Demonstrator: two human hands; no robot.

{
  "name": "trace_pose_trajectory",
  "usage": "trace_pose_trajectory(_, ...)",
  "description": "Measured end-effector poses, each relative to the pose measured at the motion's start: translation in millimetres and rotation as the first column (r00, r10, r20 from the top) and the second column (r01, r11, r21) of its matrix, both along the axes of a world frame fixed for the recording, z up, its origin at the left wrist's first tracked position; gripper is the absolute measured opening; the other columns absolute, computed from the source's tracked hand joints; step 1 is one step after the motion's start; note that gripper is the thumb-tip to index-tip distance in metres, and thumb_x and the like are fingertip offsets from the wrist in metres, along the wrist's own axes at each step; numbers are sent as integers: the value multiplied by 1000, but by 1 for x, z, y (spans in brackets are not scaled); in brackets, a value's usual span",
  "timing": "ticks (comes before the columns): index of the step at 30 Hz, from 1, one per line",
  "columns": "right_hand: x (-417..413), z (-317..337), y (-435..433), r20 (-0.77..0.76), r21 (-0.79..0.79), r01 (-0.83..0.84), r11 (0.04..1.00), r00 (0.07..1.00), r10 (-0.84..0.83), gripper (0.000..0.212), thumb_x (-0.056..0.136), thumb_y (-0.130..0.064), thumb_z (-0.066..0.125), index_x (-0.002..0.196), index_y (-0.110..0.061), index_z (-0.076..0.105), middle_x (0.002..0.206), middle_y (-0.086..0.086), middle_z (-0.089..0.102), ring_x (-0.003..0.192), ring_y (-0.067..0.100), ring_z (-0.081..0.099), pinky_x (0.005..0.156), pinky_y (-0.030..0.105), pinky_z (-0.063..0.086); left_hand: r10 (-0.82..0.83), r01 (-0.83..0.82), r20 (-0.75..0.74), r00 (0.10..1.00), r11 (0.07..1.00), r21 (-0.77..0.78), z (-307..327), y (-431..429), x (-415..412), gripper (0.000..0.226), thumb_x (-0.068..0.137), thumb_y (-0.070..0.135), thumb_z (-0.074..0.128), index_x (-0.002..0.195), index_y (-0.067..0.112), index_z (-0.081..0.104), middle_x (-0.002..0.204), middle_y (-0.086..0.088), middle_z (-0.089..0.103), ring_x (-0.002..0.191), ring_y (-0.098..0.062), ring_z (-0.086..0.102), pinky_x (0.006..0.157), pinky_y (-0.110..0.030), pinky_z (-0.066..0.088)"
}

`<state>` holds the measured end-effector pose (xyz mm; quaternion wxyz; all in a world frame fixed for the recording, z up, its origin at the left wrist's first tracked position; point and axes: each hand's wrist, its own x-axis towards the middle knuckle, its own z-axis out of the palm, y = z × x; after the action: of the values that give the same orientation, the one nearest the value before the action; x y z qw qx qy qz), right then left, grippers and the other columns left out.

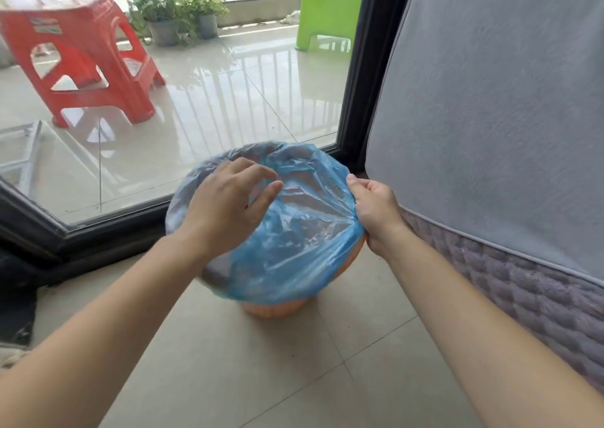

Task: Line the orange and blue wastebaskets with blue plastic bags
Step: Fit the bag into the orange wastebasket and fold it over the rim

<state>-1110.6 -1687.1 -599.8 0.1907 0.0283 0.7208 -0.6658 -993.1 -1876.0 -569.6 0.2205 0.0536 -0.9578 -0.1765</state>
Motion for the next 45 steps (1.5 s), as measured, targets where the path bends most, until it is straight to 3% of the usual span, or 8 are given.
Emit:
trace_pose_trajectory(8, 26, -7, -12, 32, -158, 132, 979, 991, -128, 30, 104, -26, 42, 106, -6, 64, 103, 16, 73, 85, 24, 70, 60, 31, 59, 150, -148, -159, 976, 989, 27, -25, 37, 32, 27, 92, 40, 54, 85, 21, 72, 95, 4, 69, 95, -25, 62, 84, -41, 41)
trace_pose_trajectory(14, 61, -15, -15, 136, -234, 276, 932, 959, -250, 29, 103, -24, 39, 109, -5, 59, 100, 18, 72, 69, 17, 73, 58, 31, 58, 343, -337, -340, 876, 938, 78, -54, 56, 57, 16, 92, 36, 64, 91, 20, 70, 117, -6, 59, 116, -27, 50, 97, -45, 27)
trace_pose_trajectory(18, 81, -13, -16, 142, -241, 322, 915, 945, -295, 37, 99, -45, 47, 104, -9, 54, 95, 16, 71, 72, 20, 74, 60, 35, 61, 595, -426, -263, 759, 760, 490, -64, 75, 73, 25, 91, 42, 57, 101, 20, 60, 119, 0, 46, 112, -11, 39, 94, -39, 29)
trace_pose_trajectory(24, 83, -5, -17, -249, 33, 276, 961, 933, -260, 36, 84, -61, 62, 84, -25, 58, 74, -4, 64, 59, 8, 59, 65, 41, 57, 674, -359, -258, 693, 632, 687, -66, 83, 82, 33, 89, 31, 64, 110, 12, 48, 115, 0, 36, 117, -17, 39, 106, -38, 33)
trace_pose_trajectory(30, 81, 9, -8, -441, 446, 178, 877, 896, 42, 52, 75, -77, 57, 77, -27, 70, 63, -14, 61, 67, 4, 58, 60, 26, 44, 694, -319, 100, 713, 195, 928, -54, 90, 79, 32, 91, 49, 58, 85, 19, 50, 79, 7, 56, 66, -3, 51, 68, -19, 44)
trace_pose_trajectory(33, 79, -2, -10, -404, 315, 144, 938, 915, -5, 34, 80, -57, 67, 73, -23, 72, 52, -14, 54, 57, 6, 52, 62, 28, 44, 682, -289, 89, 726, 186, 939, -56, 89, 76, 29, 95, 44, 56, 84, 17, 55, 79, 8, 62, 70, -7, 55, 72, -27, 48)
trace_pose_trajectory(40, 106, -18, -26, -51, -263, 250, 932, 961, -273, 16, 93, -34, 51, 86, -19, 55, 86, 14, 64, 81, 25, 64, 76, 50, 61, 669, -295, 66, 741, 235, 926, -70, 122, 77, 26, 101, 34, 45, 80, 19, 47, 72, 7, 54, 66, -11, 48, 69, -34, 43)
trace_pose_trajectory(45, 112, -21, -32, 20, -334, 203, 921, 978, -208, 13, 92, -27, 50, 90, -15, 55, 83, 11, 61, 81, 26, 64, 80, 53, 59, 651, -150, 36, 758, 120, 981, -73, 112, 70, 30, 93, 53, 45, 90, 24, 54, 85, 4, 61, 78, -13, 53, 73, -40, 45)
